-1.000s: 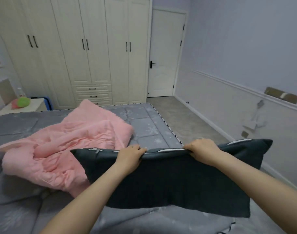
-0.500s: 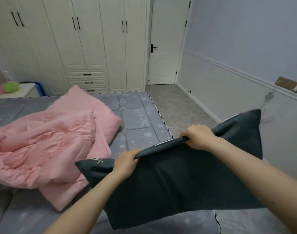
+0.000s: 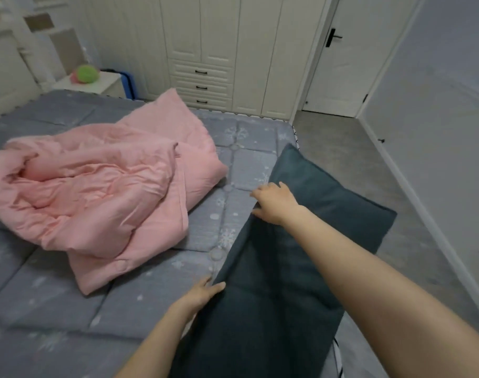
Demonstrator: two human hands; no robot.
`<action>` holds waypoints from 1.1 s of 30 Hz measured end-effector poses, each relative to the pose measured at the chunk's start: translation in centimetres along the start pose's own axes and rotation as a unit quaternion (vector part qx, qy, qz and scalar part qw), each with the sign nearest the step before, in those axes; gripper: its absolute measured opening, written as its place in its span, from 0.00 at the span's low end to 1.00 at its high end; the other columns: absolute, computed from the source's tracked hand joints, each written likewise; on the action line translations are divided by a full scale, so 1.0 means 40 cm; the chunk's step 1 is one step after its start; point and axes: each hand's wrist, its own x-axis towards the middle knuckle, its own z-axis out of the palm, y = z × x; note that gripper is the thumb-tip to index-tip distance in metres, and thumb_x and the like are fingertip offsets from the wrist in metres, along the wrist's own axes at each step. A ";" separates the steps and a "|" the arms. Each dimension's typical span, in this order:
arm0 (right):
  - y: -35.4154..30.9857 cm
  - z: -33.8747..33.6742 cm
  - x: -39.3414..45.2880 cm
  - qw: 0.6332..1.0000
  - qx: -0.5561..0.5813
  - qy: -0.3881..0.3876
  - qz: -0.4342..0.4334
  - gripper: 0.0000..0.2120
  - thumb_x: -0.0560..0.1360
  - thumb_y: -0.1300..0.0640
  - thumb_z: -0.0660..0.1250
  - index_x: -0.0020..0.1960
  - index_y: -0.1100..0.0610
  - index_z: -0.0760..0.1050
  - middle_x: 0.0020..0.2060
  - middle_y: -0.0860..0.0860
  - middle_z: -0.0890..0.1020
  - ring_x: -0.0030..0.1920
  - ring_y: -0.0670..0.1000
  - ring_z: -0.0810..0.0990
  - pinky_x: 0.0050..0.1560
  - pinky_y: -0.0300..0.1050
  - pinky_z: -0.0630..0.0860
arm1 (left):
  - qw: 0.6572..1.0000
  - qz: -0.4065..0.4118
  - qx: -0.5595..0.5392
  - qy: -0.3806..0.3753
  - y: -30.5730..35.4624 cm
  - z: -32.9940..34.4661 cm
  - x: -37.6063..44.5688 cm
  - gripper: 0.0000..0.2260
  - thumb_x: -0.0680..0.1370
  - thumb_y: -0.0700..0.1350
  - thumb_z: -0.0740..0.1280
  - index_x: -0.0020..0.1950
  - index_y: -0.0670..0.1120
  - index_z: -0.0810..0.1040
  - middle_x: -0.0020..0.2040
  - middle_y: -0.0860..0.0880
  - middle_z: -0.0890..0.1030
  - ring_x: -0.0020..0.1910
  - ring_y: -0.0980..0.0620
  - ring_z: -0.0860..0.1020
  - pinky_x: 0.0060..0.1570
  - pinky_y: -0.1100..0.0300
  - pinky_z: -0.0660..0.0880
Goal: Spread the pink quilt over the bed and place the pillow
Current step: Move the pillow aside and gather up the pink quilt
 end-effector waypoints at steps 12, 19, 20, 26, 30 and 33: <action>-0.067 0.141 0.056 0.980 0.188 -0.069 0.010 0.19 0.78 0.50 0.58 0.67 0.54 0.69 0.67 0.54 0.72 0.65 0.56 0.71 0.62 0.49 0.69 | 0.943 0.179 0.111 0.259 0.068 -0.194 0.028 0.22 0.78 0.47 0.64 0.69 0.41 0.68 0.70 0.44 0.69 0.70 0.48 0.67 0.68 0.59 0.59; -0.215 -0.008 0.127 0.975 0.220 -0.042 -0.011 0.19 0.77 0.50 0.59 0.65 0.55 0.71 0.64 0.55 0.75 0.63 0.56 0.74 0.63 0.51 0.71 | 0.899 0.250 0.110 0.342 0.153 -0.412 -0.095 0.24 0.78 0.49 0.64 0.71 0.42 0.66 0.71 0.43 0.68 0.70 0.47 0.65 0.70 0.56 0.59; -0.261 -0.040 0.135 0.975 0.217 -0.033 -0.021 0.18 0.77 0.50 0.59 0.63 0.56 0.72 0.63 0.56 0.76 0.62 0.57 0.74 0.61 0.51 0.72 | 0.889 0.258 0.123 0.358 0.154 -0.460 -0.122 0.23 0.78 0.48 0.64 0.71 0.42 0.66 0.71 0.43 0.68 0.71 0.47 0.65 0.69 0.57 0.59; -0.483 -0.167 0.161 0.974 0.222 -0.008 -0.043 0.19 0.78 0.50 0.58 0.66 0.56 0.70 0.63 0.56 0.76 0.62 0.57 0.75 0.60 0.48 0.72 | 0.863 0.280 0.148 0.394 0.127 -0.696 -0.226 0.23 0.78 0.51 0.63 0.71 0.44 0.66 0.72 0.45 0.68 0.72 0.48 0.64 0.70 0.57 0.58; -0.664 -0.230 0.180 0.975 0.220 0.024 -0.036 0.19 0.78 0.49 0.58 0.67 0.54 0.70 0.63 0.54 0.76 0.63 0.55 0.75 0.61 0.47 0.72 | 0.863 0.290 0.162 0.380 0.073 -0.885 -0.279 0.24 0.78 0.52 0.62 0.72 0.45 0.65 0.72 0.47 0.66 0.72 0.49 0.63 0.71 0.57 0.57; -0.780 -0.255 0.211 0.982 0.184 0.028 -0.036 0.19 0.78 0.49 0.58 0.67 0.53 0.69 0.65 0.52 0.75 0.64 0.54 0.74 0.60 0.44 0.70 | 0.869 0.291 0.156 0.367 0.030 -1.023 -0.284 0.25 0.77 0.55 0.62 0.72 0.47 0.66 0.72 0.47 0.67 0.71 0.50 0.64 0.71 0.55 0.59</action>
